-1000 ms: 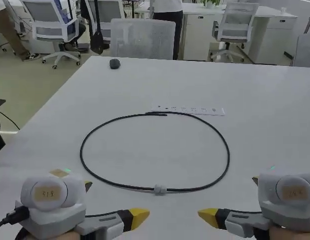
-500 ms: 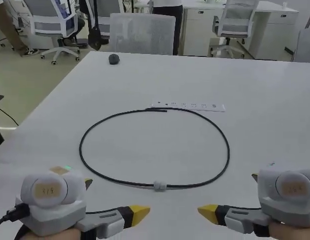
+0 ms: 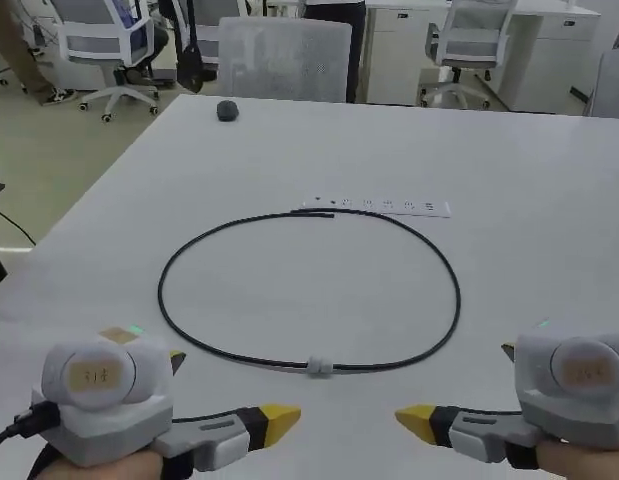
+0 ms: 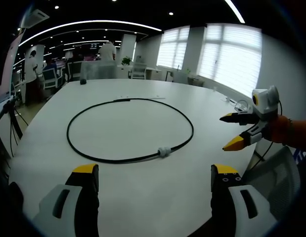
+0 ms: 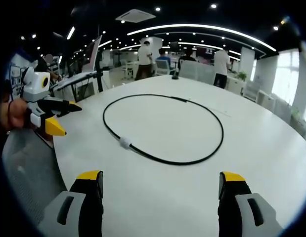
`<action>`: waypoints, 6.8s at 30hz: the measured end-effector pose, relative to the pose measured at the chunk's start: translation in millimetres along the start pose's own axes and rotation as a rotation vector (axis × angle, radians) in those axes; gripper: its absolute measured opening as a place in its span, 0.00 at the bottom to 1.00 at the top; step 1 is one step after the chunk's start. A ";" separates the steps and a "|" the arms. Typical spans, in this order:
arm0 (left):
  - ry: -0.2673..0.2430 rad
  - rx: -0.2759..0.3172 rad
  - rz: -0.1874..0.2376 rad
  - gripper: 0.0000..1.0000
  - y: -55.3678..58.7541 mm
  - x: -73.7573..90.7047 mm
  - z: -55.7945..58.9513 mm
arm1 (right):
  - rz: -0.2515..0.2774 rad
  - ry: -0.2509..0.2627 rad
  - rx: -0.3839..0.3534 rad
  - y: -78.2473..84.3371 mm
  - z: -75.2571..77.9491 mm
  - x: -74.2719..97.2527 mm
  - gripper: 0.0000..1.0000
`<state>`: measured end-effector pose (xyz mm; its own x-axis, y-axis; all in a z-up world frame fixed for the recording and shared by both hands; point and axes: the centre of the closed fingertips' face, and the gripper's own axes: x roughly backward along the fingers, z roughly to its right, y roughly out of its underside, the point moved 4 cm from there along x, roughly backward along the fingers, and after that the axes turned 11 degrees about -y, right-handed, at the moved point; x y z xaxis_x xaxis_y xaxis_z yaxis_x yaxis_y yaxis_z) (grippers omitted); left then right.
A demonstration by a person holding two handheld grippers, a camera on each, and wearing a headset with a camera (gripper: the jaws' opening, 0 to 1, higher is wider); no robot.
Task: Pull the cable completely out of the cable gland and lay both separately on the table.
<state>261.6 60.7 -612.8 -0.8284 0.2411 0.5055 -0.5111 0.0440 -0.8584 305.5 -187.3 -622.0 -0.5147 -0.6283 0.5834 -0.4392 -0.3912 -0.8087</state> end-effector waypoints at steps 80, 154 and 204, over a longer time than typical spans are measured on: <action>0.041 0.037 0.095 0.91 -21.0 -2.7 -8.1 | -0.510 -0.608 0.606 -39.1 -48.7 -139.8 0.19; 0.583 -0.395 0.293 0.40 -92.9 26.9 48.2 | -0.293 -0.786 0.465 -104.0 -100.7 -13.4 0.08; 0.916 -0.363 0.253 0.17 -78.2 22.2 74.9 | -0.246 -0.886 0.455 -110.4 -115.2 2.9 0.07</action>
<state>265.9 -10.0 -528.0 -0.3303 0.9274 0.1758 -0.1186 0.1440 -0.9824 267.6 -68.4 -522.5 0.3619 -0.6950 0.6213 -0.0436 -0.6783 -0.7335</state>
